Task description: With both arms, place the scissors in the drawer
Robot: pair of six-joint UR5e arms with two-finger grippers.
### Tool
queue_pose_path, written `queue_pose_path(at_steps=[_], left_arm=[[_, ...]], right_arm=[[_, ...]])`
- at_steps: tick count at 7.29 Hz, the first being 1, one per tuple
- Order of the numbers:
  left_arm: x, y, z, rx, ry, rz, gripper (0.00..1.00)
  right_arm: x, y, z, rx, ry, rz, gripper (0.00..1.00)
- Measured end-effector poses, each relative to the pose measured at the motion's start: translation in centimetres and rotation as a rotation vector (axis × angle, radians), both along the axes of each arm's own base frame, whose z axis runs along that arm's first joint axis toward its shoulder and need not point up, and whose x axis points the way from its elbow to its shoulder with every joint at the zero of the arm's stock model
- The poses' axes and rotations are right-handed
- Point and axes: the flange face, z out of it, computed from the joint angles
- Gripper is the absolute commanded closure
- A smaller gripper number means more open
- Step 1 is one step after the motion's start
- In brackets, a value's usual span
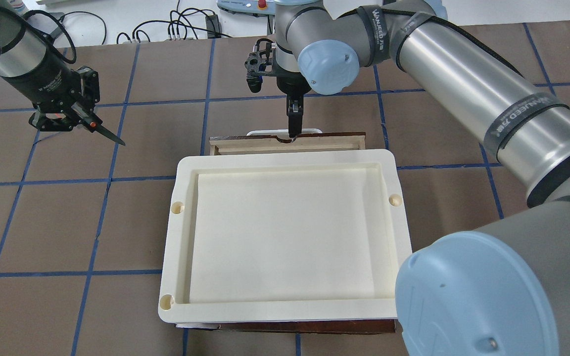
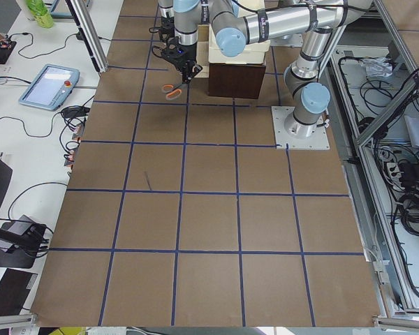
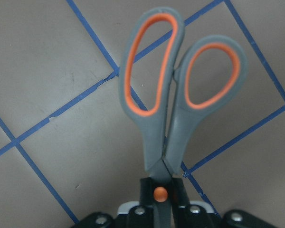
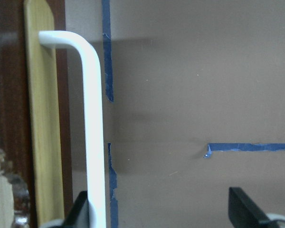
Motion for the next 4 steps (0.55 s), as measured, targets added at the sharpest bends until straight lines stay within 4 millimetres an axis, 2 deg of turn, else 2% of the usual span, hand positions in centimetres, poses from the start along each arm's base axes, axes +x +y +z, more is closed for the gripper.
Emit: queue_pose_path(at_steps=[4], left_arm=[[-0.01,-0.01,0.02,-0.001,0.001,0.0,0.81]], right_arm=[[-0.03,-0.91,0.33,-0.026,-0.008,-0.004,0.0]])
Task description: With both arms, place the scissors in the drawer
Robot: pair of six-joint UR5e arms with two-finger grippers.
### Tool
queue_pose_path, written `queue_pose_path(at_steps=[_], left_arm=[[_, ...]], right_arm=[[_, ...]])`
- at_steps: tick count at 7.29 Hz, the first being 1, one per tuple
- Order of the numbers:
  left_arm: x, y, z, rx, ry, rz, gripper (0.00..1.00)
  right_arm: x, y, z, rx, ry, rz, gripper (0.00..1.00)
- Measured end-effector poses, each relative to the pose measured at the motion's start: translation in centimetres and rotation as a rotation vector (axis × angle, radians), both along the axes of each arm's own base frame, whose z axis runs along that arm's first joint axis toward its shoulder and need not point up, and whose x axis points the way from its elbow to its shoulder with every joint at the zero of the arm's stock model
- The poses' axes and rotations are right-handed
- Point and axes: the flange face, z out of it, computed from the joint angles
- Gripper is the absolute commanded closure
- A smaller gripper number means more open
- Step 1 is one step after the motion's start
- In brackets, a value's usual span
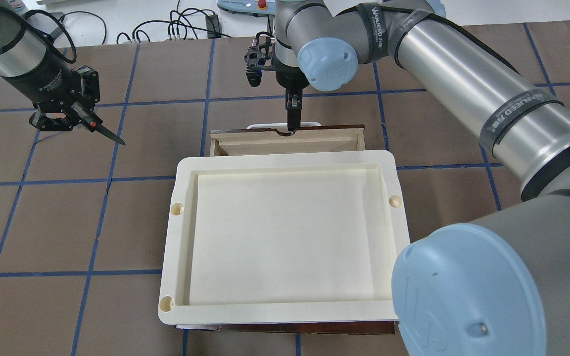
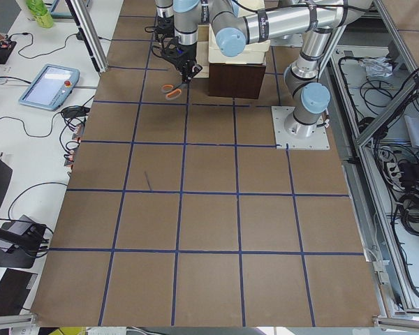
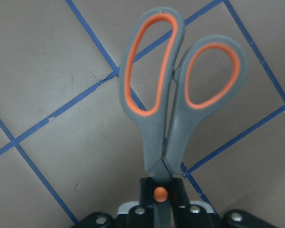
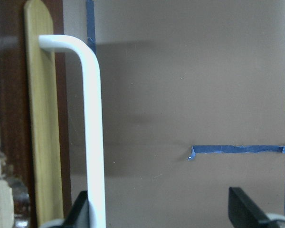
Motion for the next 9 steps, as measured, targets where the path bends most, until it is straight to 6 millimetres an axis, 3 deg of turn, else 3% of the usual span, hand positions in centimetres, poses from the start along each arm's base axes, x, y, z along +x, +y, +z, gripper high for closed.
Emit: queue_pose_path(at_steps=[9], left_arm=[[-0.1,0.0,0.0,0.001,0.002,-0.001,0.81]], right_arm=[[-0.5,-1.4,1.6,-0.04,-0.017,-0.006,0.0]])
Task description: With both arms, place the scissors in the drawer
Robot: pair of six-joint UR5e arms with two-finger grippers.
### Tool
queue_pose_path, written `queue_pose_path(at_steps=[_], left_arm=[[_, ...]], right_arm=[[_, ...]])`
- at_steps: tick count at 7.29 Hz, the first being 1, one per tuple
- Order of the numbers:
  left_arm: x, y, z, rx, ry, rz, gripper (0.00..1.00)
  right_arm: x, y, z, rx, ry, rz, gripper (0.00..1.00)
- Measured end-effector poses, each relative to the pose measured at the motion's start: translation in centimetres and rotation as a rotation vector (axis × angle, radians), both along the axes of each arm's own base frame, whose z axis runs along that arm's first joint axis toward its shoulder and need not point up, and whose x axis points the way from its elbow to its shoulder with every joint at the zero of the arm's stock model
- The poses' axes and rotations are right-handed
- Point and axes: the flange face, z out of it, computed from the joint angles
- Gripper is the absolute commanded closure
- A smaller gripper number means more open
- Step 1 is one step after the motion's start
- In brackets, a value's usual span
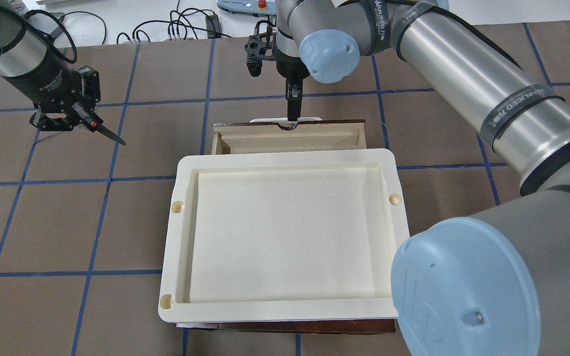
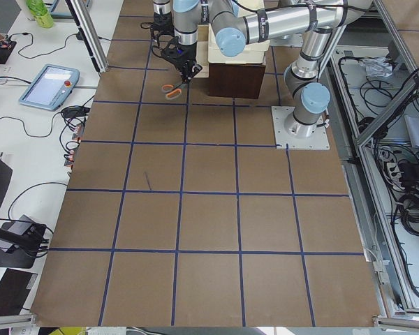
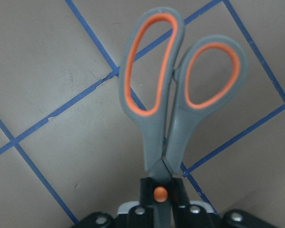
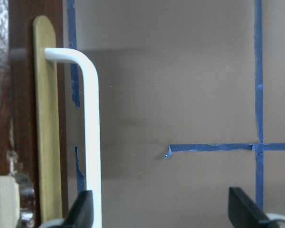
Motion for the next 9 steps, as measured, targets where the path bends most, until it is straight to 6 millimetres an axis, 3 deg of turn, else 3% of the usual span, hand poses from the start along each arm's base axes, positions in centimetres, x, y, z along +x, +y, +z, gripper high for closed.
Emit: queue_pose_path(at_steps=[2,5,7,9], left_arm=[[0.0,0.0,0.0,0.0,0.0,0.001,0.81],[0.0,0.0,0.0,0.0,0.001,0.002,0.81],[-0.3,-0.1,-0.1,-0.001,0.005,0.009,0.81],[-2.2,-0.1,0.0,-0.005,0.011,0.032,0.81]], right_arm=[[-2.3,0.4,3.5,0.006,-0.009,-0.029,0.0],[-8.7,2.3,10.8,0.04,-0.029,-0.128,0.0],[-12.8,6.3,16.6,0.064,-0.045,-0.297,0.0],[-15.4,11.9,19.8,0.085,-0.044,-0.531,0.0]])
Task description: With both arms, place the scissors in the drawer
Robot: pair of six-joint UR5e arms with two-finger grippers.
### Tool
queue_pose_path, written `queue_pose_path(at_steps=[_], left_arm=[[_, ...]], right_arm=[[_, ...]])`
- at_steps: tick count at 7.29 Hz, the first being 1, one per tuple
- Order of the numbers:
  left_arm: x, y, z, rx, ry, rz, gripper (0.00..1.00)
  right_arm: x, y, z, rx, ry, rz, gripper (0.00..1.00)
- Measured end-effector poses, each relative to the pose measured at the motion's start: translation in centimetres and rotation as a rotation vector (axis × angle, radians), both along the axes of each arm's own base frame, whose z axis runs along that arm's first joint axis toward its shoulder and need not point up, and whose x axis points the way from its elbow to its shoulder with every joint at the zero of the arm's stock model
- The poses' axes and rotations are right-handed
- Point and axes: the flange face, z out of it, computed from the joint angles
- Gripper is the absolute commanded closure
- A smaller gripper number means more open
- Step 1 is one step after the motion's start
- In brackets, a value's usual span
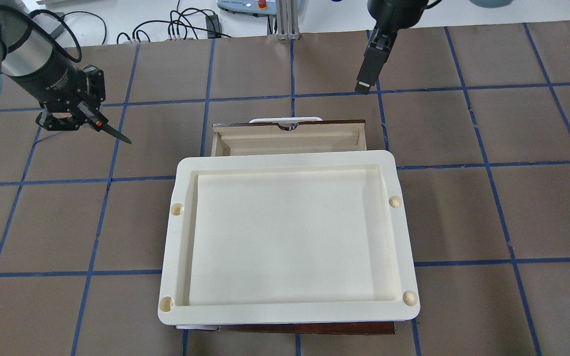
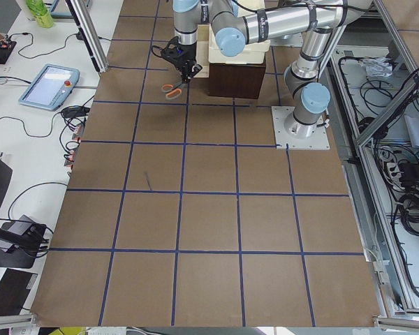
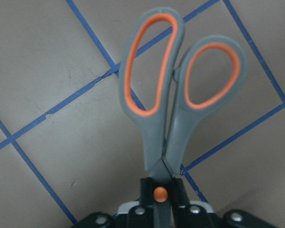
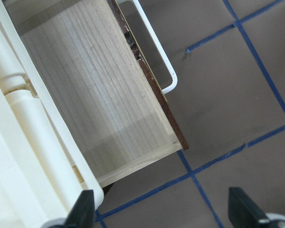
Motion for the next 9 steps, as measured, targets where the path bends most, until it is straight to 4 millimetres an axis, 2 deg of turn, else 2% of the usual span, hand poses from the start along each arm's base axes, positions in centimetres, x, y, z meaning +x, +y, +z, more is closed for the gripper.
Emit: queue_pose_path(at_steps=[2,3,5,7,9], left_arm=[[-3.8,-0.1,0.9,-0.019,0.007,0.062,0.81],[-6.0,0.0,1.3,-0.027,0.018,0.101,0.82],[-11.0,0.5,1.4,-0.019,0.098,0.21,0.82],[-15.5,1.5,1.3,0.003,0.175,0.31,0.82],[-17.6,1.5,0.6,0.029,0.195,0.387,0.83]], right_arm=[[-2.5,2.7,1.1,0.044,0.022,-0.34,0.0],[-2.9,3.8,1.6,0.059,0.045,-0.482,0.0],[-5.4,4.4,1.6,0.063,0.152,-0.693,0.0],[-6.2,4.7,1.4,0.096,0.166,-0.831,0.0],[-6.7,4.9,1.4,0.097,0.153,-0.869,0.0]])
